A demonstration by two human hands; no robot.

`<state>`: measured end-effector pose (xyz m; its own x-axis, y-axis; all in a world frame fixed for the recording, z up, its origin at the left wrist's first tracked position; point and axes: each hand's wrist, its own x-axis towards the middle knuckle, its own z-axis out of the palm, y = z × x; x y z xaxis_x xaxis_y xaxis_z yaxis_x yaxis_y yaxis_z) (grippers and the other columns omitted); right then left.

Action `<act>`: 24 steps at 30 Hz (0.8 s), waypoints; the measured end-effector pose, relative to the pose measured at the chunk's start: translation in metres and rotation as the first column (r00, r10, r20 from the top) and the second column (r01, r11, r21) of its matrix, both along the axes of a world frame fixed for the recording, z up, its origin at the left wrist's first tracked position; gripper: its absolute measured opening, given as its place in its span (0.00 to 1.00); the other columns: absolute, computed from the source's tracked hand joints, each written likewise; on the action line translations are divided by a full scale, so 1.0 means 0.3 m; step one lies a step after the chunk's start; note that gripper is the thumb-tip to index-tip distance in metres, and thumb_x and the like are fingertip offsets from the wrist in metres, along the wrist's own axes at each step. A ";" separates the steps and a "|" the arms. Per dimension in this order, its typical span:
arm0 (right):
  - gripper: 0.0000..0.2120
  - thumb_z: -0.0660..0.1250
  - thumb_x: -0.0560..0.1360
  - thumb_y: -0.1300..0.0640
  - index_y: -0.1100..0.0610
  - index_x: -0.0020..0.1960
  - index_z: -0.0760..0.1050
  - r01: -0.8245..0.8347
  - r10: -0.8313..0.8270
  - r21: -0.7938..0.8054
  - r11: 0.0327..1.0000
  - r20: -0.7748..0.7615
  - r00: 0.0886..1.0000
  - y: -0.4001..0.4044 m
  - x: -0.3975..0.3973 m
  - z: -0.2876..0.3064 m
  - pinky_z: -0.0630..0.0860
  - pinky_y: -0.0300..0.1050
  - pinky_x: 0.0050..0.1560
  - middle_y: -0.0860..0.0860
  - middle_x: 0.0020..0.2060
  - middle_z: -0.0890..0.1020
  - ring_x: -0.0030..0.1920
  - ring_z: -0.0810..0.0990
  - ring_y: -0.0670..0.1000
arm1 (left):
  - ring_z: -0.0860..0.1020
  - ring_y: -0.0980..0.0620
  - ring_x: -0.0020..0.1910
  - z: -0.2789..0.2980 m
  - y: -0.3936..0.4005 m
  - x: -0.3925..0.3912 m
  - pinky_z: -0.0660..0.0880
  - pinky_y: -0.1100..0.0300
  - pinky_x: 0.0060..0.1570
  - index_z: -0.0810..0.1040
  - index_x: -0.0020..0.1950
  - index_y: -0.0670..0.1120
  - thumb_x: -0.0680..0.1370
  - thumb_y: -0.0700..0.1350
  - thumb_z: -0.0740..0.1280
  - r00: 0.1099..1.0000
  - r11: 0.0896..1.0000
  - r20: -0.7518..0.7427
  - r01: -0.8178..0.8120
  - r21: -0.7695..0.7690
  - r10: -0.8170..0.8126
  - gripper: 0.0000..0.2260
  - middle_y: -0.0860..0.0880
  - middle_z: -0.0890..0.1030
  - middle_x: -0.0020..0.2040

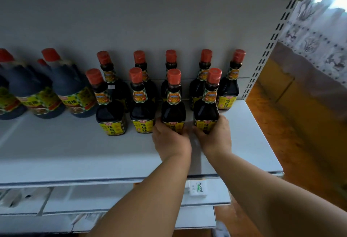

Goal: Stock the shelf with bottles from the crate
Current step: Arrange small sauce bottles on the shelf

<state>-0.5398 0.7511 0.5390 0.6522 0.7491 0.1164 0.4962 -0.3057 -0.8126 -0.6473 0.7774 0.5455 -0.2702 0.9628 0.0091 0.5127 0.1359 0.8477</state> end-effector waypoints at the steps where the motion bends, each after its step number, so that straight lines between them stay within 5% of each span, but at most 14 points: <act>1: 0.30 0.78 0.66 0.49 0.56 0.61 0.70 -0.009 0.009 -0.009 1.000 0.014 1.000 0.002 -0.001 0.001 0.71 0.48 0.56 0.52 0.55 0.74 0.57 0.73 0.55 | 0.68 0.41 0.69 0.001 0.002 -0.002 0.70 0.48 0.64 0.61 0.75 0.44 0.69 0.53 0.76 1.000 1.000 -0.013 0.002 -0.014 -0.002 0.39 0.44 0.69 0.70; 14: 0.26 0.78 0.66 0.48 0.54 0.57 0.70 0.029 -0.031 -0.034 0.999 -0.047 0.998 0.003 -0.011 -0.002 0.67 0.42 0.45 0.48 0.48 0.75 0.47 0.72 0.48 | 0.67 0.41 0.69 0.006 -0.006 -0.001 0.68 0.48 0.64 0.61 0.75 0.43 0.71 0.52 0.75 0.999 1.000 -0.042 -0.001 -0.028 -0.001 0.38 0.43 0.69 0.70; 24: 0.27 0.78 0.66 0.48 0.56 0.60 0.71 0.015 -0.015 -0.027 1.000 -0.012 1.000 0.007 -0.012 -0.004 0.67 0.41 0.48 0.50 0.52 0.77 0.53 0.75 0.53 | 0.67 0.41 0.70 -0.006 0.000 -0.002 0.69 0.48 0.64 0.61 0.75 0.43 0.71 0.52 0.75 0.999 1.000 -0.045 0.006 -0.006 -0.006 0.38 0.44 0.69 0.71</act>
